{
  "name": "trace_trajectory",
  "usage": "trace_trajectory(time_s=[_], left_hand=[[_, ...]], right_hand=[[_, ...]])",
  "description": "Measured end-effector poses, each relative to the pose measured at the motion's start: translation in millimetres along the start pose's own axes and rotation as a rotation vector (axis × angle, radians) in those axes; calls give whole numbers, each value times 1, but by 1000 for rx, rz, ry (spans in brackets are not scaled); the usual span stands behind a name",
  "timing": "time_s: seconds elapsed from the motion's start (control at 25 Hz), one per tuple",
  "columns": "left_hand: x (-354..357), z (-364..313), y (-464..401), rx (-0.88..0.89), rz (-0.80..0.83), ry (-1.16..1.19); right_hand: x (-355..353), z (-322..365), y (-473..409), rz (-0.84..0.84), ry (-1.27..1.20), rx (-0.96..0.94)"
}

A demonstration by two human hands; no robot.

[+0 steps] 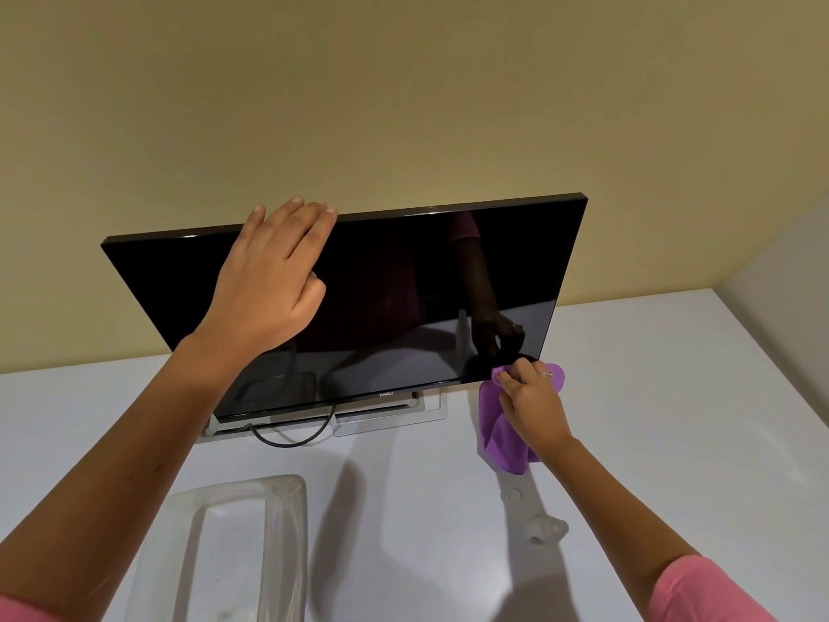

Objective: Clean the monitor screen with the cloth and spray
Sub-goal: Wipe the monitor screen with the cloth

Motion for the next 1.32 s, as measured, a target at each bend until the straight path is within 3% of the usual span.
trace_trajectory(time_s=[0.2, 0.56, 0.8, 1.32], left_hand=[[-9, 25, 19, -78, -43, -31], [-29, 72, 61, -171, -91, -66], [-34, 85, 69, -133, -51, -61], [-45, 90, 67, -95, -28, -56]], right_hand=[[6, 27, -2, 77, 8, -1], [1, 110, -3, 59, -22, -76], [16, 164, -6, 131, -80, -57], [27, 301, -13, 180, -22, -235]])
Point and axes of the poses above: each hand's wrist, its own y-axis away from the middle knuckle, its own x-axis out of the palm, z = x × y, the point moved 7 cm from there along -y, towards the middle knuckle, and after that the axes turned 14 degrees about y, right-handed, at the moved point
